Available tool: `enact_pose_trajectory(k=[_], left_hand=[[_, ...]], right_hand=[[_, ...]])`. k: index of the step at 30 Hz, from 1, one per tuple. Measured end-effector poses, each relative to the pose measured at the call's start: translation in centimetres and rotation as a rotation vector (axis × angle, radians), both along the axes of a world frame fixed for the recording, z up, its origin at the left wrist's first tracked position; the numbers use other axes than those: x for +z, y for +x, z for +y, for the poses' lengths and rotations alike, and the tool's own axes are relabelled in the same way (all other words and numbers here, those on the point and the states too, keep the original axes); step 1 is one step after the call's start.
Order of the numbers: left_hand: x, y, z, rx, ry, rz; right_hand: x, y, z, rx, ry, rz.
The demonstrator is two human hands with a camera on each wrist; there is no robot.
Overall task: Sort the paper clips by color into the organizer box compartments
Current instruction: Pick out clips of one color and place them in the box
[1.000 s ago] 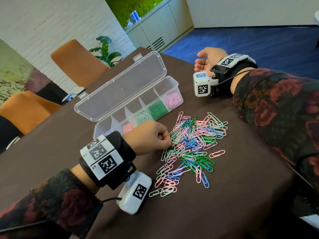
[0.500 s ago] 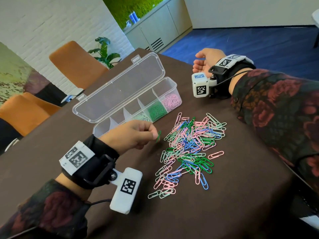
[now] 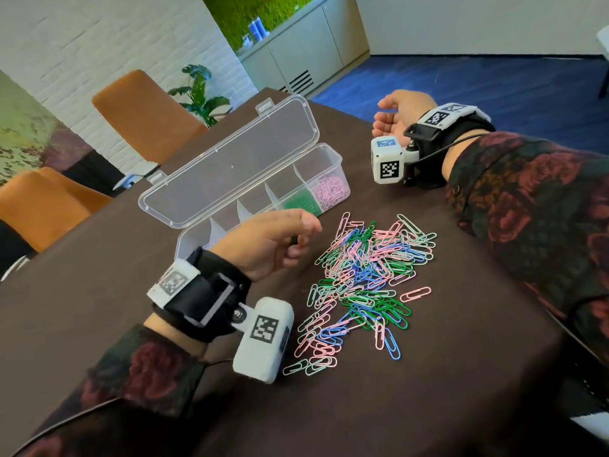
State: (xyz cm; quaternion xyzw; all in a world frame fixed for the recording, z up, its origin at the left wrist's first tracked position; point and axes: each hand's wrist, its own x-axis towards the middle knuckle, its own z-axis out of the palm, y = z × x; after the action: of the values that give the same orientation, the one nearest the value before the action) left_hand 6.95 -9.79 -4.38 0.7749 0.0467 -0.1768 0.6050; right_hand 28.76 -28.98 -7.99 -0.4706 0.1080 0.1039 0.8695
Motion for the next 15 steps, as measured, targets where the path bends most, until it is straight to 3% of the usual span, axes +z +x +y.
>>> enact_pose_trajectory(k=[3,6,11,15], left_hand=[[0.7,0.5,-0.8,-0.229,0.574,-0.115],[0.9,0.9,-1.8,-0.408,0.897,-0.190],[0.7,1.1,-2.5,-0.458,1.000,-0.236],[0.5,0.9,-2.0,-0.382,0.836,-0.168]], right_hand=[[0.0,0.0,0.0,-0.006,-0.003,0.003],[-0.1,0.0,0.0,-0.001,-0.001,0.006],[0.0,-0.1,0.1,0.005,0.004,0.011],[0.0,-0.2,0.0,0.008,0.019,0.000]])
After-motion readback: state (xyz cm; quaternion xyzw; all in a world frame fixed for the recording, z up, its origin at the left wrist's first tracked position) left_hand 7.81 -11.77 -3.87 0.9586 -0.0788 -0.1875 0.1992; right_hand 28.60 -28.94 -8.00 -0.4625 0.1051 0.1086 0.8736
